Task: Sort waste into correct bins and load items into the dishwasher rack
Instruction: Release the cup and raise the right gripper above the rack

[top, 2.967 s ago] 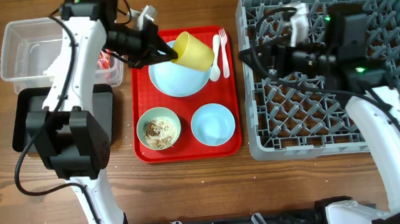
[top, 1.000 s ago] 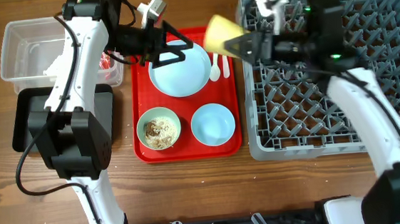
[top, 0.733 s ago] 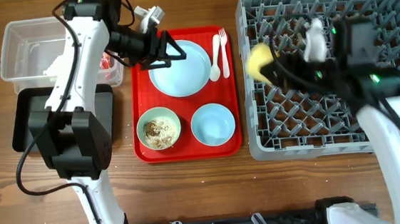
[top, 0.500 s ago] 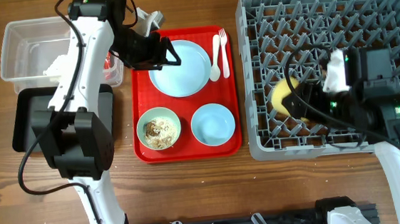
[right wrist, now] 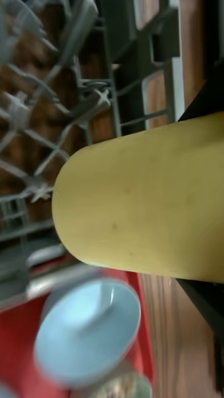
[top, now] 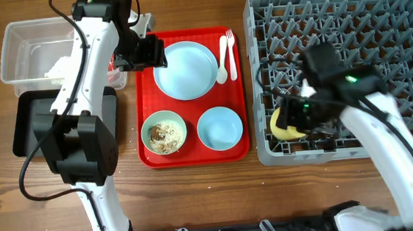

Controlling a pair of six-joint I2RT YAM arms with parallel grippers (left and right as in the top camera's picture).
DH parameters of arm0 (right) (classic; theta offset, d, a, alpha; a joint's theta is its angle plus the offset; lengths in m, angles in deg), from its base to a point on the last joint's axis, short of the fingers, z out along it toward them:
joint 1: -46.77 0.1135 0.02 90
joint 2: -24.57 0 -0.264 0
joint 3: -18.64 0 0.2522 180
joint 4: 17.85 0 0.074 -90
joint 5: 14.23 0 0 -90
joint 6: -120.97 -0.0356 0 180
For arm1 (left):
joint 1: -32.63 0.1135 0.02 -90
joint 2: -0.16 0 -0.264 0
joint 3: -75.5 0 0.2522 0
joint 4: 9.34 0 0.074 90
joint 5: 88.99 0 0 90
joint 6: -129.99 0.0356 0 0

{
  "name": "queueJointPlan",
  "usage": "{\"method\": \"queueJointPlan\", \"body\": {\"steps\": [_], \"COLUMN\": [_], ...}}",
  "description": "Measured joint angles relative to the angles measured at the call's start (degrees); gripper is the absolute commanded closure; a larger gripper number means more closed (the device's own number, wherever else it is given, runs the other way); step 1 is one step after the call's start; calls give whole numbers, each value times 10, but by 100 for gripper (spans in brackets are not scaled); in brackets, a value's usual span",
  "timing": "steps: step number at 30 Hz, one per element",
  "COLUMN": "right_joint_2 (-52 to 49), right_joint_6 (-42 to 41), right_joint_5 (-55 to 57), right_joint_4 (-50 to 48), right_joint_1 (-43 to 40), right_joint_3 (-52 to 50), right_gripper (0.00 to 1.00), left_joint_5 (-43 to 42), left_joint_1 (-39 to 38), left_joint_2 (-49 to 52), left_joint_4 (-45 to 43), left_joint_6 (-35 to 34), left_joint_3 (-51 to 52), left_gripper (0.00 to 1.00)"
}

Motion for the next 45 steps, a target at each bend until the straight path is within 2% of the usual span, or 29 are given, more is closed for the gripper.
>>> {"method": "queueJointPlan", "body": {"steps": [4,7,13,18,23,27,35,41,45], "right_joint_2": [-70,-117,-154,-154,-153,-148,-149,-172,-175], "right_joint_6": [-11,-14,-11,-2,22,41,49,48,47], "right_joint_5": [19,27,33,35,35,23,-10,-20,-20], "right_joint_4": [13,13,8,29,32,-10,-124,-143,-140], "right_joint_1": [6,6,6,6,6,6,11,25,23], "right_joint_3": [-3,-3,-4,66,225,304,319,319,319], "right_gripper": [37,22,13,13,17,23,25,25,25], "left_joint_5": [9,11,11,11,11,11,12,16,32], "left_joint_1": [0,0,0,0,0,0,-2,-35,-91], "left_joint_2": [0,0,0,0,0,0,0,0,2], "left_joint_4": [0,0,0,-2,-4,-4,-27,-58,-86], "left_joint_6": [-5,-6,-6,-6,-6,-14,-114,-155,-163], "left_joint_3": [0,0,0,0,0,0,0,0,0], "left_gripper": [32,32,31,31,30,31,35,36,36]}}
